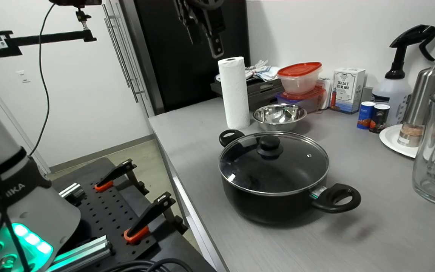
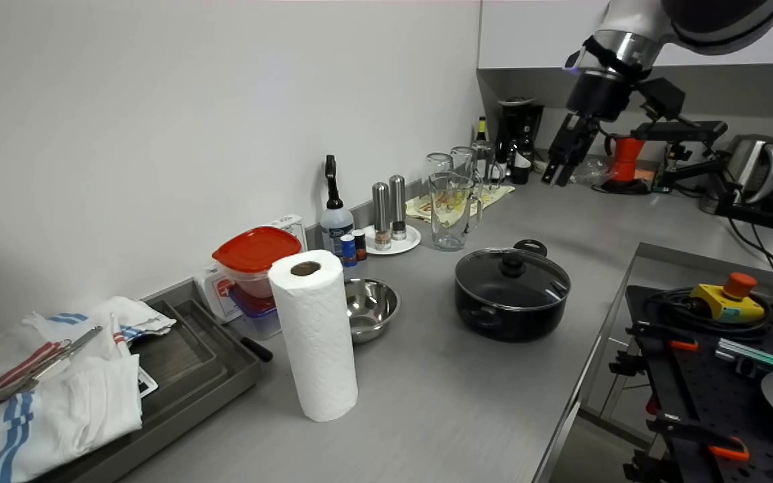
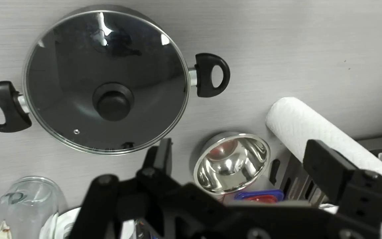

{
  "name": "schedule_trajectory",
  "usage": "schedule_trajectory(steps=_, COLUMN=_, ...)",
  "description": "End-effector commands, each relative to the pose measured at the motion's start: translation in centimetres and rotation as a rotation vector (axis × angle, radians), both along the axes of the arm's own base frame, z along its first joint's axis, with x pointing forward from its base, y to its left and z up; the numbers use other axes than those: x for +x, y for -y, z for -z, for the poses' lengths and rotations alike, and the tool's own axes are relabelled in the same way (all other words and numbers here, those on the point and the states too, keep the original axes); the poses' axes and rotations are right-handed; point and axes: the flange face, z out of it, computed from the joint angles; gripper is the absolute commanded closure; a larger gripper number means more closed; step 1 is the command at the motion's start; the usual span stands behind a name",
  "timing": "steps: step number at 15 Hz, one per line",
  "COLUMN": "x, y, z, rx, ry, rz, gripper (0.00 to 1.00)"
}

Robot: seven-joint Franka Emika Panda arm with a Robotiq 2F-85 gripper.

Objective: Take the lid off the pot

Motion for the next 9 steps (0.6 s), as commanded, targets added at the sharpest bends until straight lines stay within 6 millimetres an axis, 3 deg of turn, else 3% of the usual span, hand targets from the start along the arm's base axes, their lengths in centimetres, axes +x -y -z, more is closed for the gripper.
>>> schedule_trajectory(steps=1, x=3.1, y=0.4, z=1.8, rx=-0.032, ry=-0.004, rz=0.118, gripper=0.0)
schedule_trajectory(steps=9, x=6.8, y=3.3, z=6.7, rx=-0.112, ry=-0.055, rz=0.335, gripper=0.0)
